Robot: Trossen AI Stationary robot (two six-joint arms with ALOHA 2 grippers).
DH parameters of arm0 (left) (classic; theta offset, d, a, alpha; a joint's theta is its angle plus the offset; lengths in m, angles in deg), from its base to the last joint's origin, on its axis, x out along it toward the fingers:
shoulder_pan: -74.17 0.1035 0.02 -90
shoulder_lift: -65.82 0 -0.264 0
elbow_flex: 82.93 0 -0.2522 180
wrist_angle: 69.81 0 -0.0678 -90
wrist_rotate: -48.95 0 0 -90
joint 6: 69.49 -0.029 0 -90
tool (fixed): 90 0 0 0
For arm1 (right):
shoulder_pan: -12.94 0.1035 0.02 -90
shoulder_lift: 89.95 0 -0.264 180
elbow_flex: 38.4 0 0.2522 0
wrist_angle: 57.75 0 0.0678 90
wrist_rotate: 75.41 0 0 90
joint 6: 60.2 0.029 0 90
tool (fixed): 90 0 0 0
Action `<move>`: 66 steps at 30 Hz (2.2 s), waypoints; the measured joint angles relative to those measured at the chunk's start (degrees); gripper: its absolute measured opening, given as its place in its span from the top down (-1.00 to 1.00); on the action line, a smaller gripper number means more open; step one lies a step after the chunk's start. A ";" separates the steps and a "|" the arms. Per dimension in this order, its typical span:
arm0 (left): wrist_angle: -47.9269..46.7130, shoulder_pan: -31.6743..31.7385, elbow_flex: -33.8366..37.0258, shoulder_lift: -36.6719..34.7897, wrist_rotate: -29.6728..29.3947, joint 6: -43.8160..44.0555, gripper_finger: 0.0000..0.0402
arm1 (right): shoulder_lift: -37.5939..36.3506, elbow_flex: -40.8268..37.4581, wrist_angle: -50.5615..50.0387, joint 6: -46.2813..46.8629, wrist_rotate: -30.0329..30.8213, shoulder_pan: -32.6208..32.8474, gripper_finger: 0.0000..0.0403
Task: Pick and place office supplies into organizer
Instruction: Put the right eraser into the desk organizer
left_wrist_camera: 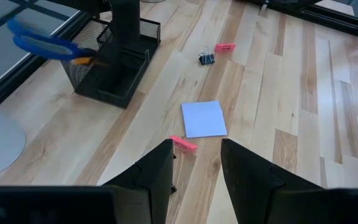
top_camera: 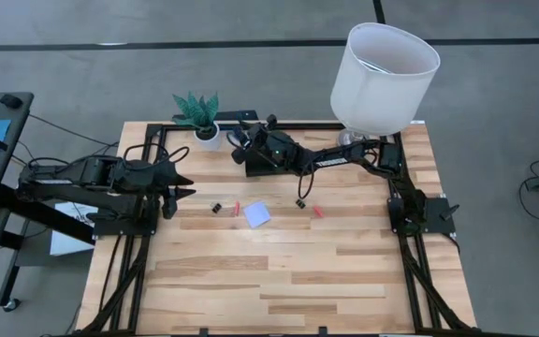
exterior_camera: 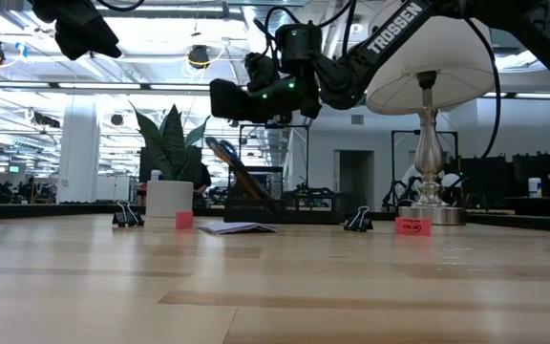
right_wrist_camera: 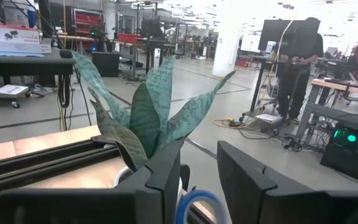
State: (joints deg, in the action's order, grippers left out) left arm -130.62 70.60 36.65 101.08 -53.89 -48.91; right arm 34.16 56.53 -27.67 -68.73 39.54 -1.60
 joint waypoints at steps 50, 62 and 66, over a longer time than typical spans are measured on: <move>0.00 0.00 0.00 0.00 0.00 0.00 0.37 | -8.66 -5.86 -0.16 -20.01 65.11 57.26 0.44; 0.00 0.00 0.00 0.00 0.00 0.00 0.37 | -14.98 -15.80 0.09 -29.05 58.56 60.04 0.44; 0.00 0.02 0.00 0.00 0.00 0.00 0.37 | -23.45 -20.05 -2.53 -24.17 41.27 57.86 0.44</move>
State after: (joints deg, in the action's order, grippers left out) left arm -130.62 70.62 36.65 101.08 -53.89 -48.91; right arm 10.71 36.48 -30.20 -92.91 80.81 56.26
